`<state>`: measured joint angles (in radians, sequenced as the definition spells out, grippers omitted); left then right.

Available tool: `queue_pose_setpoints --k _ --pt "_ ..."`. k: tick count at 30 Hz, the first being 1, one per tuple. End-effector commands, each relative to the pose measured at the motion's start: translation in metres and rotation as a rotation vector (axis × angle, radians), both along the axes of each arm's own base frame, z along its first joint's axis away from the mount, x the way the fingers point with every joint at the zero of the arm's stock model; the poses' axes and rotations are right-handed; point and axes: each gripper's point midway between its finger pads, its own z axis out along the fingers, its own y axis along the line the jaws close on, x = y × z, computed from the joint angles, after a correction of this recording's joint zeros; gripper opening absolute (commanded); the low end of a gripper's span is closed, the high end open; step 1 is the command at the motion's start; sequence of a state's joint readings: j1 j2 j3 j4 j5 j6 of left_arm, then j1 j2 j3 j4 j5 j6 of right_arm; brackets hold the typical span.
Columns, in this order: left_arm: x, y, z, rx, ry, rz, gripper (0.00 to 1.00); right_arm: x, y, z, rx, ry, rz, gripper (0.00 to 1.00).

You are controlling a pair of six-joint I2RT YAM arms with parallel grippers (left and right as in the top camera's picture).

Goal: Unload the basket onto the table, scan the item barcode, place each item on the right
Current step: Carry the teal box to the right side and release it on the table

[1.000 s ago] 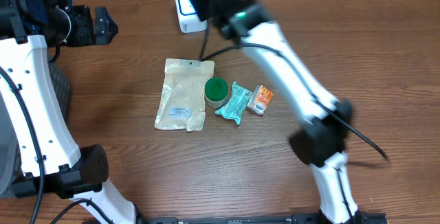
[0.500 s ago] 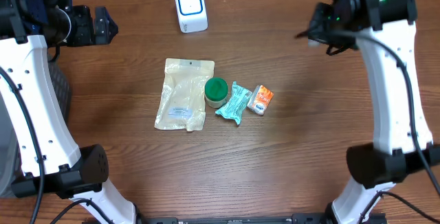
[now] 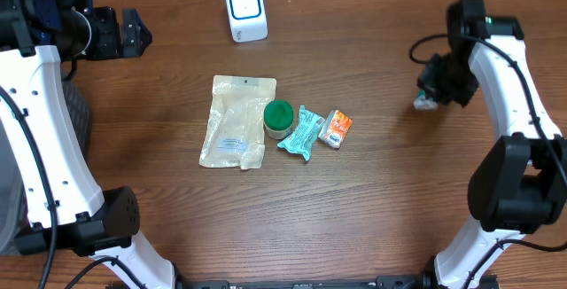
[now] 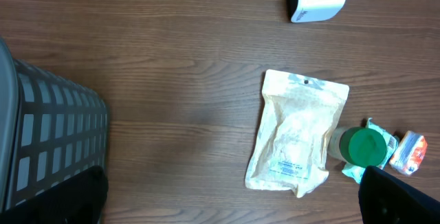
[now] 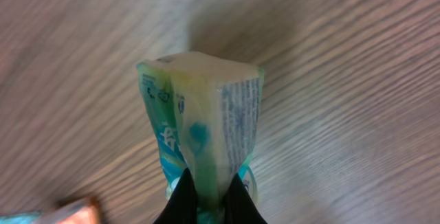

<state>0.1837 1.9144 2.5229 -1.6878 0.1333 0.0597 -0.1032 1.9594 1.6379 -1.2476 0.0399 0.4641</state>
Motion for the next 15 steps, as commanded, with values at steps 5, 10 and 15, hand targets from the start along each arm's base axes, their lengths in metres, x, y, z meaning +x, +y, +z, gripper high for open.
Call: queue_pose_setpoints --k 5,10,15 --pt "0.000 0.002 -0.001 0.009 0.005 -0.008 1.00 -0.002 -0.022 -0.035 0.012 -0.037 0.011 0.05" --pt "0.000 0.002 -0.001 0.009 0.005 -0.008 1.00 0.001 -0.034 -0.035 0.005 -0.056 0.030 0.41" --pt "0.000 0.002 -0.001 0.010 0.005 -0.008 0.99 0.017 -0.026 0.005 0.092 -0.112 0.030 0.55"
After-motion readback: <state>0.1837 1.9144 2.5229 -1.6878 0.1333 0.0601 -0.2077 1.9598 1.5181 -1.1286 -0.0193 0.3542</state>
